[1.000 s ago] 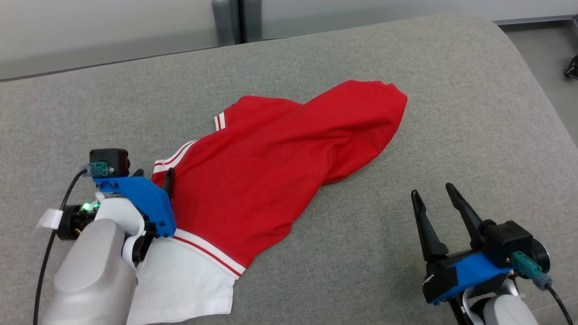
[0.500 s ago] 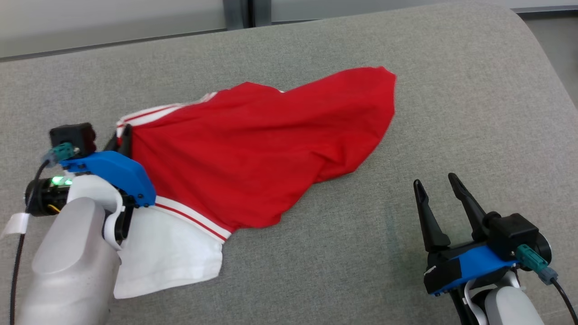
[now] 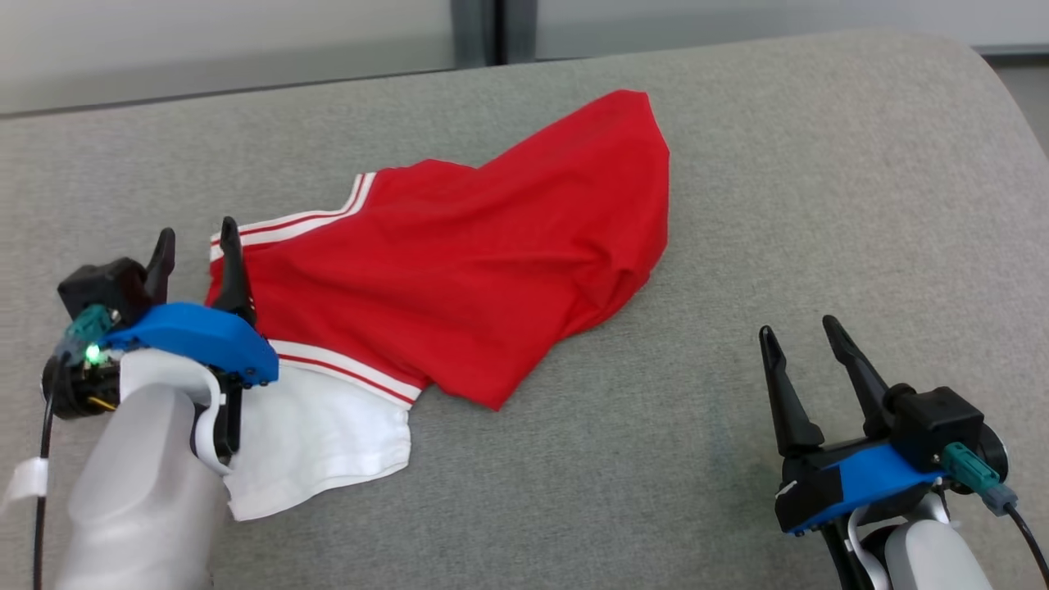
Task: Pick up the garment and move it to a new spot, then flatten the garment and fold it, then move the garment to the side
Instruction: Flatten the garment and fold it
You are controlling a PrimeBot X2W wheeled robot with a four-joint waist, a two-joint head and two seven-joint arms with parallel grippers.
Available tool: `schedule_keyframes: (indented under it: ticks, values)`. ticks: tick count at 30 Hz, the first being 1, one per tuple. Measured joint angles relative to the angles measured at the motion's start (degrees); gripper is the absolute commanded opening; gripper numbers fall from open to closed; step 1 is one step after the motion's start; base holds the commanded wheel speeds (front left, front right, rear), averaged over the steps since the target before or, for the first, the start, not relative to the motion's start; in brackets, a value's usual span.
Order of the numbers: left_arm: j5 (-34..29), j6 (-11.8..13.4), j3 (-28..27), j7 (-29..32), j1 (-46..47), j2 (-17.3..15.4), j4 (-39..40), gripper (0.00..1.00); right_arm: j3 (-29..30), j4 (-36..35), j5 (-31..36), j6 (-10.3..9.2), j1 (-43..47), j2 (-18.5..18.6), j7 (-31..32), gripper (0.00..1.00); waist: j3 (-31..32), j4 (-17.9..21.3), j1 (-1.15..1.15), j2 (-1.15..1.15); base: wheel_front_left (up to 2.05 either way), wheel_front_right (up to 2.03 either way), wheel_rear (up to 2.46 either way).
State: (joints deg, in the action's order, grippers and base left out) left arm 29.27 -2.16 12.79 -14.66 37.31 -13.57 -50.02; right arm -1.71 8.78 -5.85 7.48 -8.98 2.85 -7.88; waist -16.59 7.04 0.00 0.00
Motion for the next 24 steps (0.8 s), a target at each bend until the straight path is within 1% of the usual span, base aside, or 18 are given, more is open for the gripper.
schedule_keyframes:
  ticks: [2,4,9,13,18,21,24]
  values:
    - [0.79,-0.6,-2.04,-0.25,-2.16,1.12,3.24,1.0,0.18,0.05,0.26,0.01,0.21,-0.01,0.26,1.0,0.82,-0.78,0.0,0.0,0.0,0.0,0.0]
    - [0.33,-1.43,-4.89,-0.32,-5.45,2.16,9.83,1.0,0.53,0.04,0.31,0.01,0.54,-0.01,0.52,1.0,1.74,-1.56,0.0,0.0,0.0,0.0,0.0]
    - [-4.52,-2.94,-10.9,-0.33,-17.7,5.88,26.22,1.0,1.55,-0.19,0.59,0.0,1.31,0.01,0.77,1.0,4.58,-3.48,-0.01,-0.01,0.0,0.0,0.0]
    - [-9.07,-4.05,-13.0,-0.4,-26.08,7.93,35.74,1.0,2.38,-0.09,0.51,0.01,2.48,-0.01,1.25,1.0,6.92,-4.89,-0.01,-0.01,0.0,0.0,0.0]
    - [-12.15,-4.87,-12.36,-0.4,-33.47,9.05,41.49,1.0,3.19,0.2,0.12,0.01,3.59,-0.02,2.14,1.0,9.38,-6.63,-0.01,-0.01,0.0,0.0,0.0]
    - [-12.25,-4.94,-12.58,-0.41,-36.54,9.51,43.17,1.0,3.59,0.33,-0.05,0.0,3.84,-0.02,2.52,1.0,10.4,-7.4,-0.01,-0.01,0.0,0.0,0.0]
    - [-13.63,-4.95,-12.57,-0.4,-38.63,9.71,43.79,1.0,4.08,0.91,-0.36,0.0,4.58,-0.02,3.28,1.0,11.04,-8.11,-0.01,-0.01,0.0,0.0,0.0]
